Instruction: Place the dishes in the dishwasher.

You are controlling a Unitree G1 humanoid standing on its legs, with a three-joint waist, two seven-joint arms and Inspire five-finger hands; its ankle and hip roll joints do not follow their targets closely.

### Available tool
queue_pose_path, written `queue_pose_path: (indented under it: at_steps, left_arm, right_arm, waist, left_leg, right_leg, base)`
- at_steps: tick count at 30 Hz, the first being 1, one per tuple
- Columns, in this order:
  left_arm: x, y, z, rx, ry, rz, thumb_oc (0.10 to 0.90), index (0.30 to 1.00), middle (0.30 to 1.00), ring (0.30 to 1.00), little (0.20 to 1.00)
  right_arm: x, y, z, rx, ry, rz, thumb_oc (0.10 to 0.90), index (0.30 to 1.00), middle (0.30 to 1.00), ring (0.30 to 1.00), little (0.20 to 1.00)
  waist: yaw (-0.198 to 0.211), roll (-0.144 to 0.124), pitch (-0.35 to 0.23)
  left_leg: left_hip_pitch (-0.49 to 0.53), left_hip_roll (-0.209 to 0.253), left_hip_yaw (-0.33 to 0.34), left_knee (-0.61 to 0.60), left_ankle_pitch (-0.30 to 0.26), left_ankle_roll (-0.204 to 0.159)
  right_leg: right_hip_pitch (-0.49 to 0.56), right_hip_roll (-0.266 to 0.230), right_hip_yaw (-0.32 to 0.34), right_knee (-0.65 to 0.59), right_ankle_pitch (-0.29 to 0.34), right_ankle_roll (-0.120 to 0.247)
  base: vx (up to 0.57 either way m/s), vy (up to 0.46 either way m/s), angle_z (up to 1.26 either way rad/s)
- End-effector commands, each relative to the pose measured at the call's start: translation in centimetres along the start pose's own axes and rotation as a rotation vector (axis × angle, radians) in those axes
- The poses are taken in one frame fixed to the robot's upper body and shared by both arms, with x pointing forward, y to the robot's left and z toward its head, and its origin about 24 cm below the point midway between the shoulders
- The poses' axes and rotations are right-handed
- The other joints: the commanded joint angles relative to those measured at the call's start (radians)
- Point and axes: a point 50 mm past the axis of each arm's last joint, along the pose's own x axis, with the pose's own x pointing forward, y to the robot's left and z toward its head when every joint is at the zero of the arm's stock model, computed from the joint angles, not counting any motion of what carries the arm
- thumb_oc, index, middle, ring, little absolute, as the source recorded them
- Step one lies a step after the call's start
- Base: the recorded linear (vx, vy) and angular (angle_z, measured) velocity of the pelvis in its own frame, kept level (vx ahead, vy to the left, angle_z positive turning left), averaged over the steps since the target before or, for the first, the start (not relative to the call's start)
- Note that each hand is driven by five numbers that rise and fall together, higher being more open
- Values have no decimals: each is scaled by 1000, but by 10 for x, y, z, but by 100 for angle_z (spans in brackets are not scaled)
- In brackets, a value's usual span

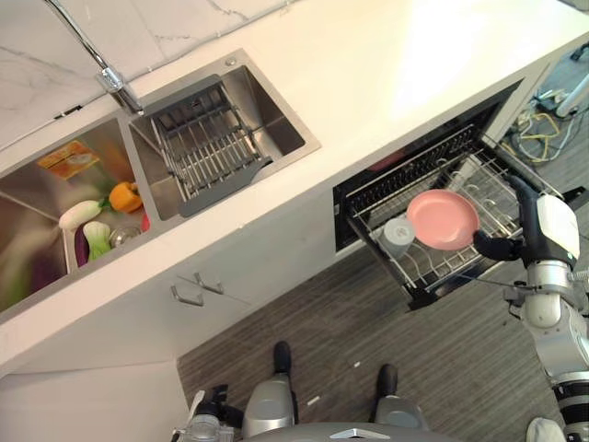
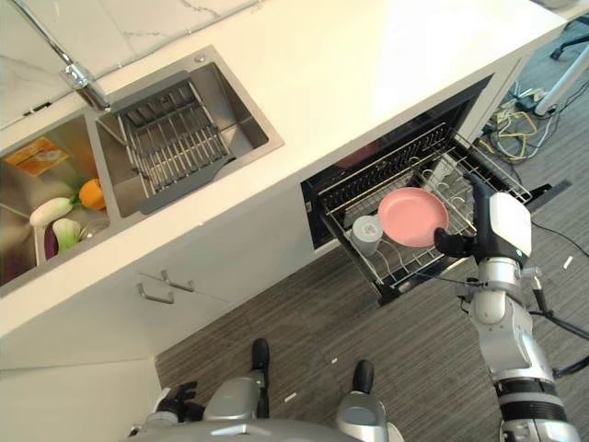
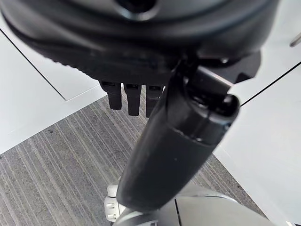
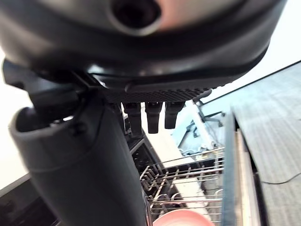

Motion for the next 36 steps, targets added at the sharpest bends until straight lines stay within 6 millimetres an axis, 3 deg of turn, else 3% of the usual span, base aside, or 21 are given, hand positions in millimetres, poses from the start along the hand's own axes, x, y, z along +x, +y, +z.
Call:
queue_pose_path:
  at_steps: [1,3,4,5,9,12,19,20,21,25,26,29,31,32,33,35,36]
  left_arm:
    - [3,10,-5,38,45,49,800,900,900,900,900]
    - [2,11,-7,35,52,59,800,900,900,900,900]
    - [2,10,-7,33,55,58,800,900,900,900,900]
    - [2,10,-8,38,57,58,800,900,900,900,900]
    - [0,8,-12,52,54,39,800,900,900,900,900]
    - [0,6,-11,59,45,32,800,900,900,900,900]
    - [-1,7,-12,83,25,31,800,900,900,900,900]
    - [-1,6,-11,91,8,24,800,900,900,900,900]
    - [-1,6,-11,89,8,23,800,900,900,900,900]
    - [-2,6,-16,82,18,16,800,900,900,900,900]
    - [-3,5,-16,66,14,13,800,900,900,900,900]
    - [-4,4,-19,43,19,5,800,900,900,900,900]
    - [-6,-1,-21,26,22,-10,800,900,900,900,900]
    - [-6,-1,-21,26,22,-10,800,900,900,900,900]
    - [-7,-8,-17,1,-7,-38,800,900,900,900,900]
    - [-8,-11,-18,6,-9,-56,800,900,900,900,900]
    - [-10,-15,-20,-1,-2,-70,800,900,900,900,900]
  right_arm:
    - [5,-29,-9,90,69,-259,800,900,900,900,900]
    - [-7,-16,-26,163,180,-259,800,900,900,900,900]
    - [-15,-8,-35,170,230,-238,558,538,538,538,538]
    - [-18,-2,-38,150,250,-216,400,300,300,300,300]
    - [-23,23,-48,70,300,-56,400,300,300,300,300]
    - [-15,31,-40,55,268,-30,400,300,300,300,300]
    - [21,44,-24,-9,247,19,400,300,300,300,300]
    - [35,39,-17,-31,231,10,400,300,300,300,300]
    - [36,39,-17,-31,229,9,400,300,300,300,300]
    - [61,33,1,-21,209,-10,400,300,300,300,300]
    - [70,30,10,-6,188,-13,400,300,300,300,300]
    - [77,25,14,30,192,-14,400,300,300,300,300]
    - [83,16,17,125,220,-80,400,300,300,300,300]
    - [83,16,17,125,220,-80,400,300,300,300,300]
    - [90,4,16,214,256,-142,400,300,300,300,300]
    - [92,0,14,246,272,-157,400,300,300,300,300]
    - [96,-4,17,418,308,-192,400,300,300,300,300]
  waist:
    - [-22,-40,-36]
    - [-27,-39,-34]
    - [-30,-39,-33]
    - [-31,-38,-32]
    - [-21,-23,-34]
    - [-15,-15,-36]
    - [37,13,-47]
    - [55,25,-51]
    - [51,26,-49]
    - [97,51,-54]
    - [123,69,-52]
    - [145,92,-57]
    - [160,118,-60]
    - [159,118,-61]
    - [187,150,-67]
    - [196,161,-74]
    - [216,179,-89]
  left_leg:
    - [21,31,18,60,-76,13]
    - [21,32,20,61,-76,14]
    - [22,32,20,61,-77,14]
    - [24,31,21,60,-78,15]
    - [32,25,22,60,-79,15]
    - [32,20,17,61,-80,16]
    - [31,-3,-19,68,-84,19]
    - [27,-11,-36,69,-83,19]
    - [27,-11,-39,70,-83,19]
    - [0,-37,-95,77,-77,19]
    - [-11,-53,-125,81,-74,17]
    - [-36,-74,-163,83,-64,14]
    - [-60,-98,-193,84,-49,8]
    - [-60,-98,-193,84,-49,8]
    - [-89,-119,-214,79,-24,-2]
    - [-89,-122,-220,70,-15,-6]
    - [-88,-124,-223,49,-1,-6]
  right_leg:
    - [20,-30,19,31,-119,8]
    - [17,-32,20,38,-121,8]
    - [16,-33,21,41,-121,8]
    - [15,-34,21,42,-121,9]
    - [16,-42,16,55,-125,12]
    - [22,-49,11,58,-126,13]
    - [53,-72,-32,75,-139,15]
    - [62,-80,-49,81,-142,17]
    - [63,-80,-52,81,-142,17]
    - [83,-99,-113,94,-149,18]
    - [91,-110,-139,107,-157,17]
    - [93,-123,-175,110,-159,19]
    - [101,-137,-213,104,-154,21]
    - [101,-137,-213,104,-154,21]
    - [106,-152,-253,96,-154,25]
    - [110,-155,-266,94,-158,24]
    - [126,-158,-288,89,-161,25]
  base:
    - [0,0,0]
    - [-7,3,-2]
    - [-10,12,-5]
    - [-12,18,-4]
    - [-4,26,-7]
    - [-2,5,1]
    - [-4,12,15]
    - [-5,8,29]
    - [-19,6,39]
    - [-31,-2,39]
    - [-36,8,56]
    - [-49,10,54]
    - [-52,49,55]
    - [-87,68,70]
    - [-53,41,58]
    - [6,38,62]
    - [57,16,68]
